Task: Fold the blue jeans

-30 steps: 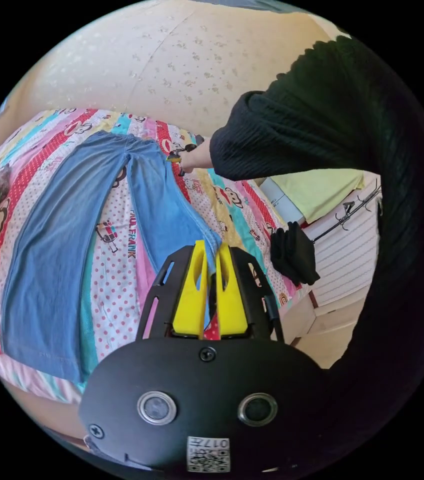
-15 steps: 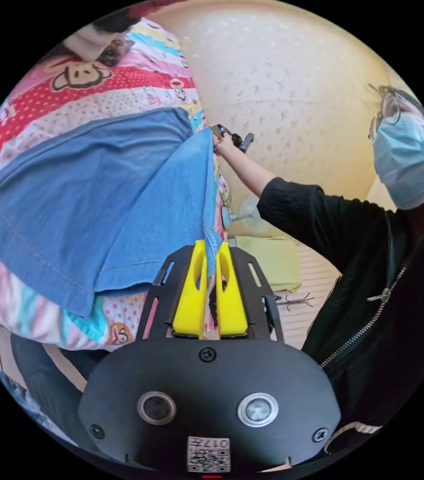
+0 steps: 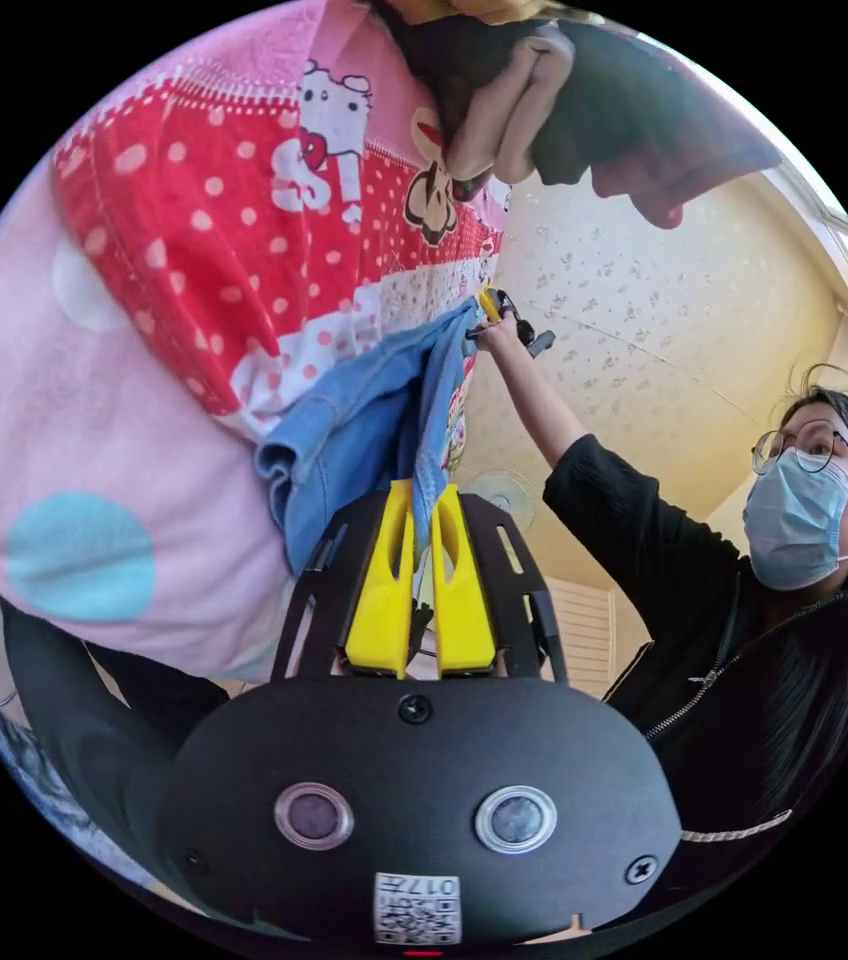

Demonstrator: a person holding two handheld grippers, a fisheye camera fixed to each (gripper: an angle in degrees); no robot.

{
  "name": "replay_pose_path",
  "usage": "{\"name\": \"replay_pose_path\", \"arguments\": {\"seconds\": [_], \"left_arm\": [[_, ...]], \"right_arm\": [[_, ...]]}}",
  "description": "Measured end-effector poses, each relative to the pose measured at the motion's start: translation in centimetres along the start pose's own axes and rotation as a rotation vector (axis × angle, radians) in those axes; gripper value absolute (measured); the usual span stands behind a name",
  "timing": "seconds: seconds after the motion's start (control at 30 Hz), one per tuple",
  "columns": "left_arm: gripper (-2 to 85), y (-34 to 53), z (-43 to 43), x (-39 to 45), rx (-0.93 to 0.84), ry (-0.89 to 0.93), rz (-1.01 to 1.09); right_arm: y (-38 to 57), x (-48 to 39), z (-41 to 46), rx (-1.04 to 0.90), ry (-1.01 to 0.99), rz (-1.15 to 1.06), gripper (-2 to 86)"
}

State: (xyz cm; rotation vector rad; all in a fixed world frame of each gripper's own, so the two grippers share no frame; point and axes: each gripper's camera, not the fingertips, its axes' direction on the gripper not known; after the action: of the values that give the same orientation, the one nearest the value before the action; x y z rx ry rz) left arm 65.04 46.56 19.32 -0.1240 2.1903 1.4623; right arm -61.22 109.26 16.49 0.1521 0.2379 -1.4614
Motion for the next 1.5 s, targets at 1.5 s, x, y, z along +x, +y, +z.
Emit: {"name": "replay_pose_path", "arguments": {"seconds": [1.5], "left_arm": [[0.1, 16.4, 13.7, 8.3, -0.265, -0.613, 0.354]], "right_arm": [[43.1, 3.9, -29.0, -0.33, -0.442, 0.637, 1.0]]}}
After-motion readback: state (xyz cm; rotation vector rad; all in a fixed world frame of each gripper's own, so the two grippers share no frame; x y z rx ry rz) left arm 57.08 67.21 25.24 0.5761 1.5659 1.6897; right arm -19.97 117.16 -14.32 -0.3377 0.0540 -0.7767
